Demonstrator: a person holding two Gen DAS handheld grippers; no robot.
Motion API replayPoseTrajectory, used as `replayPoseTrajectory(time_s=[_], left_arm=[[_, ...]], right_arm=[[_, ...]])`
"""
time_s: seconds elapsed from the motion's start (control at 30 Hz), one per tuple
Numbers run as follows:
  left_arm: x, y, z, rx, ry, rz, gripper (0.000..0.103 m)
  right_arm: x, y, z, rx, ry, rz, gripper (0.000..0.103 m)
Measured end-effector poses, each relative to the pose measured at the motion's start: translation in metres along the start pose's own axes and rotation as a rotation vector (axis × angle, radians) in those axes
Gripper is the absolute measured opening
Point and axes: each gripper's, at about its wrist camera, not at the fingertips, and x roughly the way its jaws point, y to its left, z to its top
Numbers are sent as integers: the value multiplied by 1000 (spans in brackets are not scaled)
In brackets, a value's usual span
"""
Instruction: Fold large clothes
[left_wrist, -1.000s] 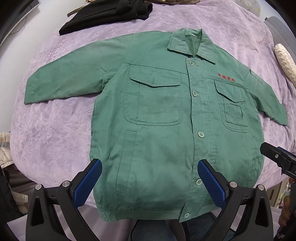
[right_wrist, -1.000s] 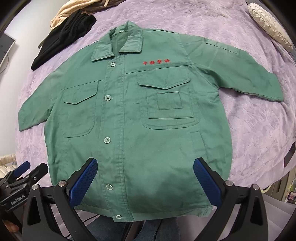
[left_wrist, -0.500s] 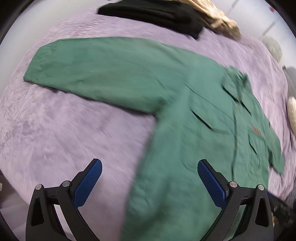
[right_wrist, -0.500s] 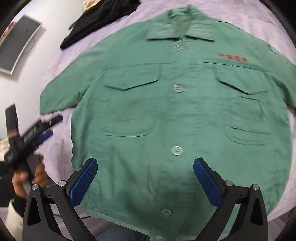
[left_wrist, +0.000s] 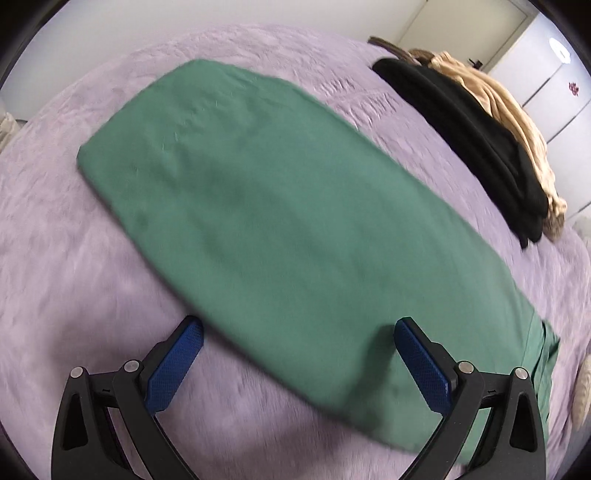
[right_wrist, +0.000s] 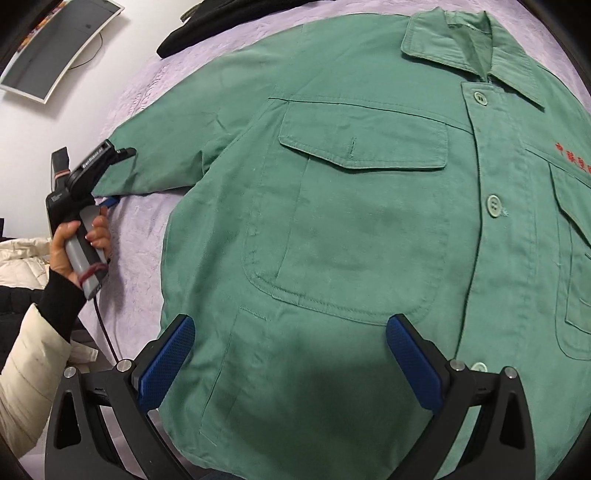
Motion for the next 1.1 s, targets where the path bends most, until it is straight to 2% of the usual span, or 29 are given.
replayPoseTrajectory(time_s=[0.07, 0.1, 0.13, 0.17, 0.2, 0.23, 0.3, 0.4, 0.5, 0.57, 0.7, 0.8, 0.9, 0.97, 1.03, 1.1], left_arm=[[1, 2, 10, -6, -32, 10, 103], [1, 3, 12, -11, -44, 19, 99], [0, 6, 14, -17, -54, 34, 84], [-1, 7, 15, -19, -58, 57, 73], [2, 2, 15, -16, -55, 69, 52], [-1, 4, 16, -12, -56, 60, 30], [-2, 0, 21, -7, -45, -10, 7], [-20, -16, 25, 47, -80, -99, 7], [-43, -53, 26, 133, -131, -173, 7], [-63, -83, 23, 196, -159, -247, 7], [-94, -171, 6, 357, -181, -383, 7], [-113, -242, -29, 505, -176, -456, 7], [-117, -314, -78, 652, -137, -514, 7], [-111, -354, -118, 735, -84, -531, 7], [-92, -388, -164, 821, -22, -515, 7], [-69, -409, -203, 902, 22, -442, 7]], right_arm=[[1, -2, -1, 10, -5, 2, 103], [1, -2, -1, 15, -9, 1, 103], [1, -3, -1, 21, -13, 2, 103], [0, -5, -1, 27, -18, 5, 103], [-1, -6, -1, 34, -25, 7, 103], [-2, -9, -1, 41, -35, 8, 103], [-8, -15, -2, 57, -53, 13, 103], [-16, -27, -4, 88, -84, 25, 103], [-29, -40, -6, 122, -135, 37, 103], [-39, -51, -8, 143, -170, 42, 103], [-67, -85, -12, 201, -246, 26, 103], [-89, -122, -17, 266, -299, 7, 103], [-105, -163, -25, 343, -323, -22, 103], [-112, -192, -30, 399, -331, -44, 103], [-115, -222, -37, 455, -326, -64, 103], [-115, -241, -42, 494, -310, -85, 103]])
